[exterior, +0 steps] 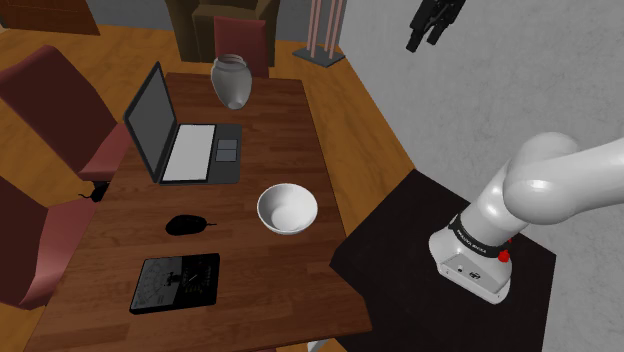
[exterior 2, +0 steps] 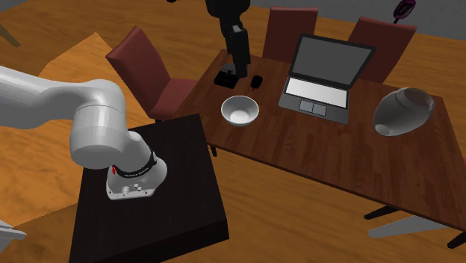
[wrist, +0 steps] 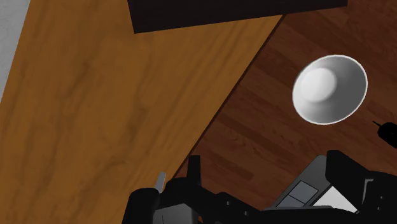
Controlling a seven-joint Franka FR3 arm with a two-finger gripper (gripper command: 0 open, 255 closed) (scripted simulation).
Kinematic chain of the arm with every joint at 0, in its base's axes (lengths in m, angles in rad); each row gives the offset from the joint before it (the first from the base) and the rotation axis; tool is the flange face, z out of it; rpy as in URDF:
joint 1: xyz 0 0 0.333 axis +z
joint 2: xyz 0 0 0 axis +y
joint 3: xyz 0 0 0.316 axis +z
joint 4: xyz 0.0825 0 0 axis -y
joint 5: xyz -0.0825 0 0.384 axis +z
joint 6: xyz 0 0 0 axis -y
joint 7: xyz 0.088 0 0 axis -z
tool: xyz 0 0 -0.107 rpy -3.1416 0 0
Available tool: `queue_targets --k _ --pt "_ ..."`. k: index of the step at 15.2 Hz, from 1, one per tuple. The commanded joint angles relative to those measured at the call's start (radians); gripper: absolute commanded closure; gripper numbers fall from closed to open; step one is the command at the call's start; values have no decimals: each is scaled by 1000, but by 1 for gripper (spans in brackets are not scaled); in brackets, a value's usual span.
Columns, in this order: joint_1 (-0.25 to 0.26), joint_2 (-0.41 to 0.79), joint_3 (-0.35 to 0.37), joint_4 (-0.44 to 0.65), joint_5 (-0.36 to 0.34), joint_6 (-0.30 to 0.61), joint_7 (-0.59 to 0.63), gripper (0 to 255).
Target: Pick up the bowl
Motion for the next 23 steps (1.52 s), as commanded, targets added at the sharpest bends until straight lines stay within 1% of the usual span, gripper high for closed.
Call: queue_targets --k 1,7,12,17,23 --pt "0 0 0 0 0 0 0 0" --pt "23 13 12 -185 33 209 29 0" --pt "48 71 24 -307 63 400 49 0" --pt "81 179 38 -396 98 610 65 0" --pt "133 378 52 -449 155 879 70 0"
